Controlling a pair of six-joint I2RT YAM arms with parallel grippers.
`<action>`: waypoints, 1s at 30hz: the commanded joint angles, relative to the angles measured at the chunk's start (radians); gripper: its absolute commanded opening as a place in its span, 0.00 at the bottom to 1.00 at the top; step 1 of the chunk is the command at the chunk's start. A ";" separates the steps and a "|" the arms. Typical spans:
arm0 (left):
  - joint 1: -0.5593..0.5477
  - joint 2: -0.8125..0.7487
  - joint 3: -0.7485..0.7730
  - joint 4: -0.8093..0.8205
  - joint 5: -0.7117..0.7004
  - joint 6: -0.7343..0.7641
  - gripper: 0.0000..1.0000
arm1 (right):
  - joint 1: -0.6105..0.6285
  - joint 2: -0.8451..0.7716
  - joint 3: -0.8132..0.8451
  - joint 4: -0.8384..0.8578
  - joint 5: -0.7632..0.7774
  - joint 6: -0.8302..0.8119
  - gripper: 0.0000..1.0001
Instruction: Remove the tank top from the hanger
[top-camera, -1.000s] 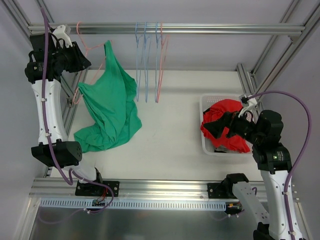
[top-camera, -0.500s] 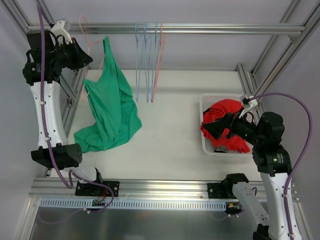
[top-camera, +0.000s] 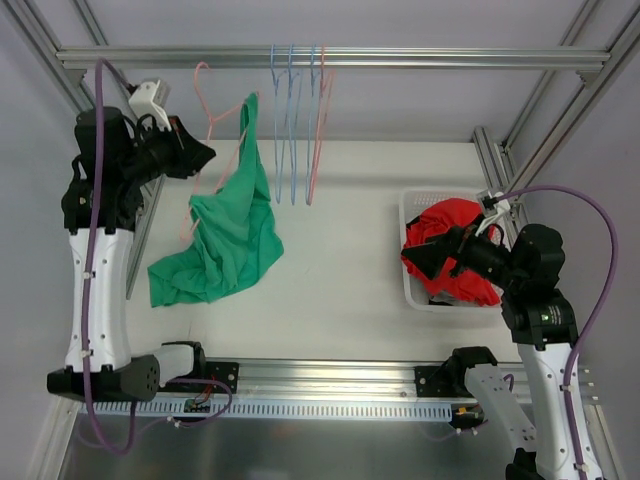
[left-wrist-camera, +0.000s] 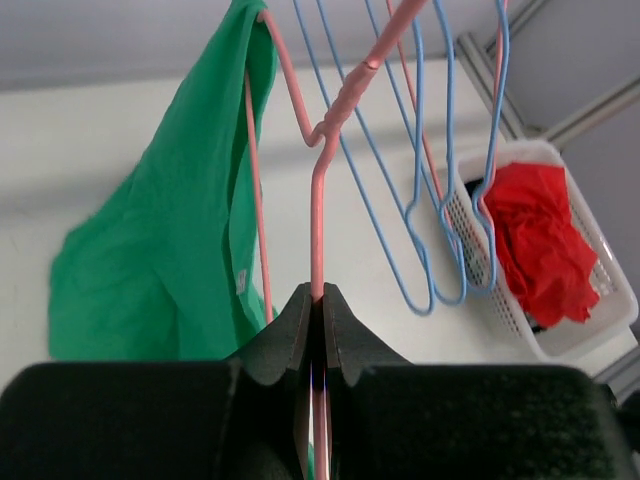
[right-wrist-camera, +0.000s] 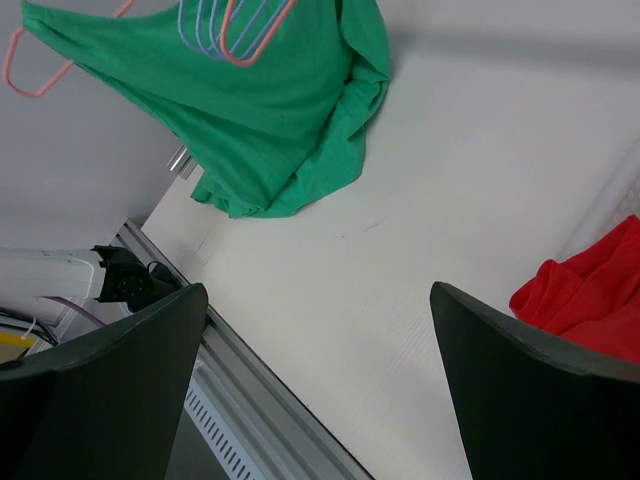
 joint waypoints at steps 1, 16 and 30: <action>-0.032 -0.182 -0.167 0.079 -0.025 -0.016 0.00 | 0.003 -0.008 -0.017 0.066 -0.056 0.014 1.00; -0.034 -0.748 -0.823 0.104 0.261 -0.140 0.00 | 0.100 0.034 -0.288 0.446 -0.181 0.088 0.99; -0.034 -0.990 -1.122 0.098 0.669 -0.286 0.00 | 0.576 0.409 -0.281 0.797 0.304 -0.016 0.92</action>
